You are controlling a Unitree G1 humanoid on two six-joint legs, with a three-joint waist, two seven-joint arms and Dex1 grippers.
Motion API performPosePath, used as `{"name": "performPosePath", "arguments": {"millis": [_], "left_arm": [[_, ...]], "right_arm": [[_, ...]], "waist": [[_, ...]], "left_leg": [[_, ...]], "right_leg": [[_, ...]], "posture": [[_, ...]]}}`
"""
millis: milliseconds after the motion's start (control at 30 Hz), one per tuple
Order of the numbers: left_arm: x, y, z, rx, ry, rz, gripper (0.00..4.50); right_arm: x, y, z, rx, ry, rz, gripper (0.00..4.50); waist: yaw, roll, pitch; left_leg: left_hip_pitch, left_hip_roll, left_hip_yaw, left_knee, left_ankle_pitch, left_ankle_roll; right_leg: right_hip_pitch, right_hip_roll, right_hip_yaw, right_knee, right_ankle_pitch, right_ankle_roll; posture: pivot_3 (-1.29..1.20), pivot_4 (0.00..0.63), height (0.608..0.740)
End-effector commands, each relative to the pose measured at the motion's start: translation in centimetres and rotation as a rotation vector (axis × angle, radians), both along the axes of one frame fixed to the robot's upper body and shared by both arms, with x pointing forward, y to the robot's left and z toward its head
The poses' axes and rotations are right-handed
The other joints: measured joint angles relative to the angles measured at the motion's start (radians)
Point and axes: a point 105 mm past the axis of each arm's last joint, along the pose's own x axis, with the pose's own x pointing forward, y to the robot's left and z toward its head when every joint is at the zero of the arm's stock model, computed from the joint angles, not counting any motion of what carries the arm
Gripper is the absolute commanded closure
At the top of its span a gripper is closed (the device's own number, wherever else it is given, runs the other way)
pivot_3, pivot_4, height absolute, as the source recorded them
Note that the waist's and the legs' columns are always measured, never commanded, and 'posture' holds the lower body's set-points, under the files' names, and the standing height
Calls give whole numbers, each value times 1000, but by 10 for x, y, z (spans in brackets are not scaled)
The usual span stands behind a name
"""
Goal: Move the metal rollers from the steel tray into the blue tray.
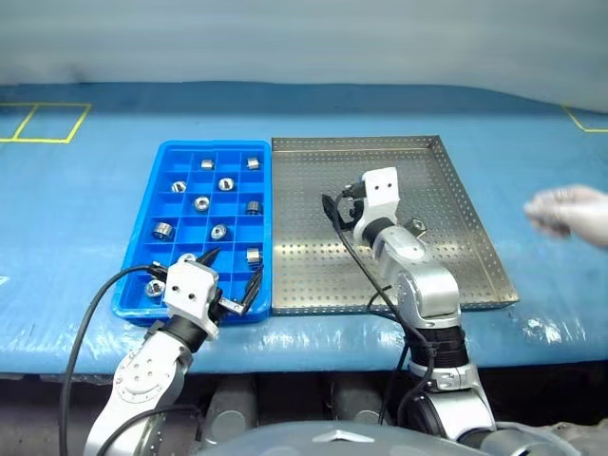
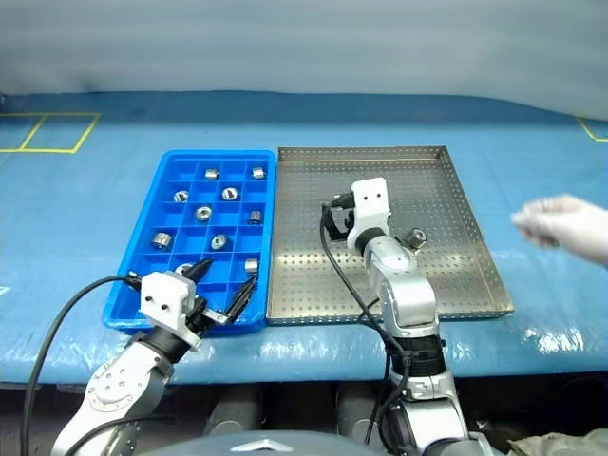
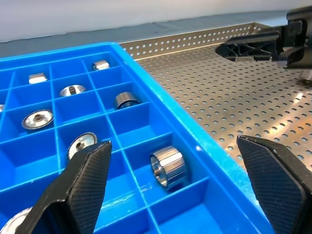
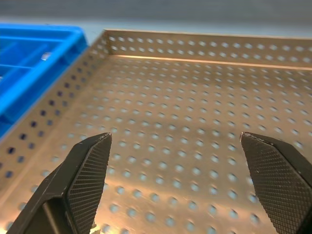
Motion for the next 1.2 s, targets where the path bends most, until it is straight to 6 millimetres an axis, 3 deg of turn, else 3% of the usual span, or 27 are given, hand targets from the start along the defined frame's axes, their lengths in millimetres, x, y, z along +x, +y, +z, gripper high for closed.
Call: {"name": "performPosePath", "arguments": {"millis": [33,200,333,700,1200], "left_arm": [[0,-4,4,-15,-10,-34,0],[2,-6,4,-16,-9,-57,0],[4,-8,4,-15,-10,-67,0],[5,-9,5,-13,-8,-77,0],[6,-9,5,-12,-11,-75,0]], "right_arm": [[-5,-22,10,19,-41,-108,45],[-10,-56,-4,21,-1,-278,45],[-14,-65,-11,29,16,-322,45],[-19,-73,-23,52,58,-375,45],[-18,-66,-25,39,68,-344,45]], "waist": [[-8,0,0],[-22,0,0],[-35,0,0],[-48,0,0],[-48,0,0]], "left_leg": [[0,0,0,0,0,0],[0,0,0,1,0,0],[0,0,0,0,0,0],[1,0,0,1,0,0],[1,0,0,1,0,0]], "right_leg": [[0,0,0,0,0,0],[0,0,0,1,0,0],[0,0,1,1,0,0],[1,0,1,1,0,0],[1,0,1,1,0,1]], "posture": [[71,150,740],[43,150,740],[32,150,740],[32,150,740],[39,150,740]]}}
